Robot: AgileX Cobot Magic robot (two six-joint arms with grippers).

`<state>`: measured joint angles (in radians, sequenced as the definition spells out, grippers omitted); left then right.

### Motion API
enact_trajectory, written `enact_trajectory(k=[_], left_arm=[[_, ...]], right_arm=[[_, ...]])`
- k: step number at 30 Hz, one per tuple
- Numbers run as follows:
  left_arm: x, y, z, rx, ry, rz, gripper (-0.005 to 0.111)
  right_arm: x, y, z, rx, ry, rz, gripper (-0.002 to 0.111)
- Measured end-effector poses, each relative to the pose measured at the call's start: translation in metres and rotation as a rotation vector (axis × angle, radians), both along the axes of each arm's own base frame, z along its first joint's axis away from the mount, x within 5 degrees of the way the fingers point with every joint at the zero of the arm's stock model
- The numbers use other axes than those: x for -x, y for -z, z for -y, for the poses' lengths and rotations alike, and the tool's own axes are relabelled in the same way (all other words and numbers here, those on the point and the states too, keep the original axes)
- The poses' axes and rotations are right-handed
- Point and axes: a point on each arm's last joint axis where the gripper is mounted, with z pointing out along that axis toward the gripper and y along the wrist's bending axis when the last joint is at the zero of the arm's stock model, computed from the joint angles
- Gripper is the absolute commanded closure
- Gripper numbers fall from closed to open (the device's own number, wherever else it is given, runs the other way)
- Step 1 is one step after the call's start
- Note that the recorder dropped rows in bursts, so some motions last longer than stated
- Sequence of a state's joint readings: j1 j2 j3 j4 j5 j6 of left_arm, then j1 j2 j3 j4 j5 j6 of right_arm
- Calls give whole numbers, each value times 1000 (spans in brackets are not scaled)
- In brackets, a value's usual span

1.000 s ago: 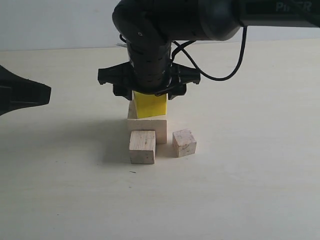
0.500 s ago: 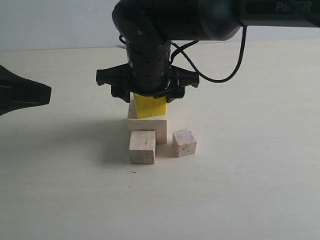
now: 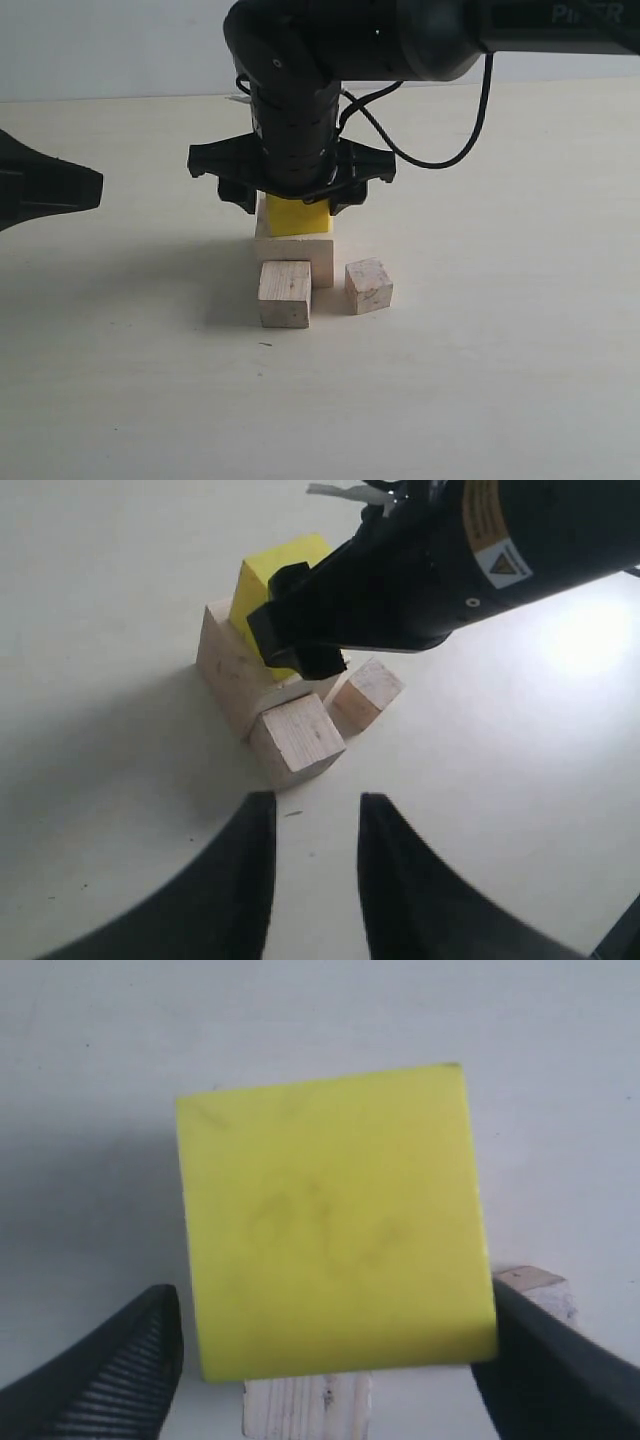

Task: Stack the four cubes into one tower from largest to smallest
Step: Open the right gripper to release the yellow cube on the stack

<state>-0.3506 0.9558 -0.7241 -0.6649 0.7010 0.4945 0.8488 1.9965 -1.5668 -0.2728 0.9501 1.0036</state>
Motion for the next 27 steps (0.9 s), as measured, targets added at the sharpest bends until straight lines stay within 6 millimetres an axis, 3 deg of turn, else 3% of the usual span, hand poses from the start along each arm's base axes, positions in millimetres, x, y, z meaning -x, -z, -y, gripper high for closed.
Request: enact_trajectory(k=[27], left_arm=[[0, 0, 0, 1, 1, -2, 77]], right_arm=[[2, 1, -1, -2, -33, -17, 34]])
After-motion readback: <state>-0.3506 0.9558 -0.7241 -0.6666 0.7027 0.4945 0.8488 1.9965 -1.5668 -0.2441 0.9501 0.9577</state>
